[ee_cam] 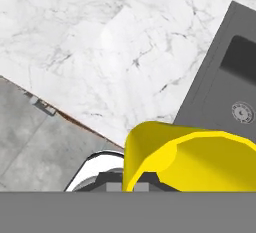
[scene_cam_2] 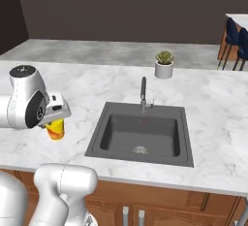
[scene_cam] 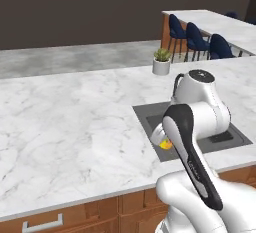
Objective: Pick the cup and bowl from the counter and place them on the counter next to the sink.
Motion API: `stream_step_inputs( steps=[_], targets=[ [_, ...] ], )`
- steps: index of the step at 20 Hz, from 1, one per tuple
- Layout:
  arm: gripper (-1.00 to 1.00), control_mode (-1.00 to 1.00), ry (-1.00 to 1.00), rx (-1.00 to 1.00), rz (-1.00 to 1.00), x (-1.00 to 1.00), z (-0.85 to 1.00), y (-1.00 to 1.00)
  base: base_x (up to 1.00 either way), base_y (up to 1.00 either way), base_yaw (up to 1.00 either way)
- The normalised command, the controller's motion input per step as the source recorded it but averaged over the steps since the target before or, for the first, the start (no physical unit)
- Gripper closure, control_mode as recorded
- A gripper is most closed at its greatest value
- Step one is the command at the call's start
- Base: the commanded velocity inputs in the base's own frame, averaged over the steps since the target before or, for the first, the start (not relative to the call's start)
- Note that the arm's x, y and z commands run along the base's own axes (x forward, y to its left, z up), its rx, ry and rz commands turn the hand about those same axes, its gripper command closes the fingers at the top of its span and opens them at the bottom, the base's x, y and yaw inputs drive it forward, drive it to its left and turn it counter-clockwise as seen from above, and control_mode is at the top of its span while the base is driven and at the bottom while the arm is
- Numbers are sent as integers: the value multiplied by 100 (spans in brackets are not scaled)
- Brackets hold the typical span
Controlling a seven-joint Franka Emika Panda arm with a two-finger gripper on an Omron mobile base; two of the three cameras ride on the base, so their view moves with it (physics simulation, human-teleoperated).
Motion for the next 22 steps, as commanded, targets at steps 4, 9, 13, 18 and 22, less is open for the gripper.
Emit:
stream_step_inputs(
  steps=[4,9,13,18,22],
  targets=[
    [100,-100,19,-7,-15,55,0,25,0,0,0],
    [100,-100,20,-1,-20,53,0,9,0,0,0],
    [100,-100,10,0,-11,18,-1,6,0,0,0],
    [100,-100,0,0,-1,4,-19,0,0,0,0],
    [100,-100,0,0,-9,25,-35,7,0,0,0]
  ],
)
